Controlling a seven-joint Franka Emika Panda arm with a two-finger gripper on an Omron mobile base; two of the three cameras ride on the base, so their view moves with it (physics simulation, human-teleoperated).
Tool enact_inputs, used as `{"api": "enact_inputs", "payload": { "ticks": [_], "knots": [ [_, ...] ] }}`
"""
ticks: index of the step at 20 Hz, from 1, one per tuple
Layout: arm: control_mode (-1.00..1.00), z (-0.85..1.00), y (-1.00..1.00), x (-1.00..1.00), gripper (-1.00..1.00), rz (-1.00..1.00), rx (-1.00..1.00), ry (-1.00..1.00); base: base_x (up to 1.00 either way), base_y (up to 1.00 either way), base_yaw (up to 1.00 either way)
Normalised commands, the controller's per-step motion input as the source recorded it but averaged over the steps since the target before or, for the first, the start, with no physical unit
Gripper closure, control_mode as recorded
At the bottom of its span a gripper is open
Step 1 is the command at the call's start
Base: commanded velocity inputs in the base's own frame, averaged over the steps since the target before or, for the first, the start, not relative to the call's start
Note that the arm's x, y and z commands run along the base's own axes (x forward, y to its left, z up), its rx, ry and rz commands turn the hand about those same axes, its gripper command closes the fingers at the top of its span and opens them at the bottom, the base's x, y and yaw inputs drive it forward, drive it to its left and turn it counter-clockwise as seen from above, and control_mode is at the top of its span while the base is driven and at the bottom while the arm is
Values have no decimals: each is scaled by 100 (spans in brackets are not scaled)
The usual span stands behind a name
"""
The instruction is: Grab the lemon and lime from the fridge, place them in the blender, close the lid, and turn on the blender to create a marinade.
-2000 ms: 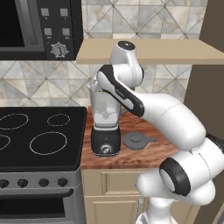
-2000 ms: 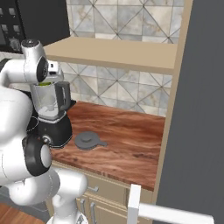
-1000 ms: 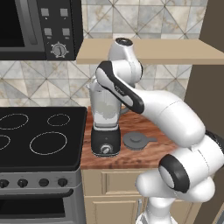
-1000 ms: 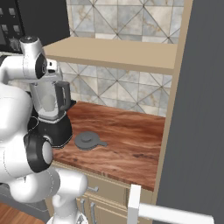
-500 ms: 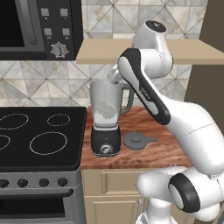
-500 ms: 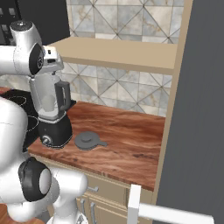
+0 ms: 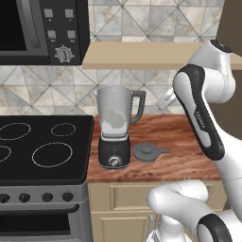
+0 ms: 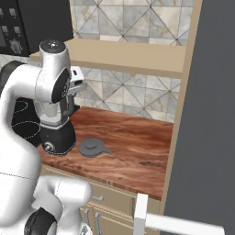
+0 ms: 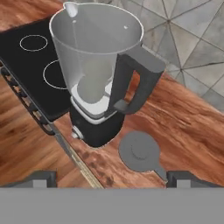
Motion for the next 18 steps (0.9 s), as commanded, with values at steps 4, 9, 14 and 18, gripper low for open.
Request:
{"api": "enact_inputs", "payload": {
  "ticks": [4,9,14,18],
  "knots": [
    [-100,-68,-75,-11,-100,20,-14,10,0,0,0],
    [-100,-85,-76,0,-100,24,-5,9,0,0,0],
    [-100,-79,-53,14,-100,29,-1,5,0,0,0],
    [-100,-63,-25,39,-100,31,0,1,0,0,0]
  ]
}}
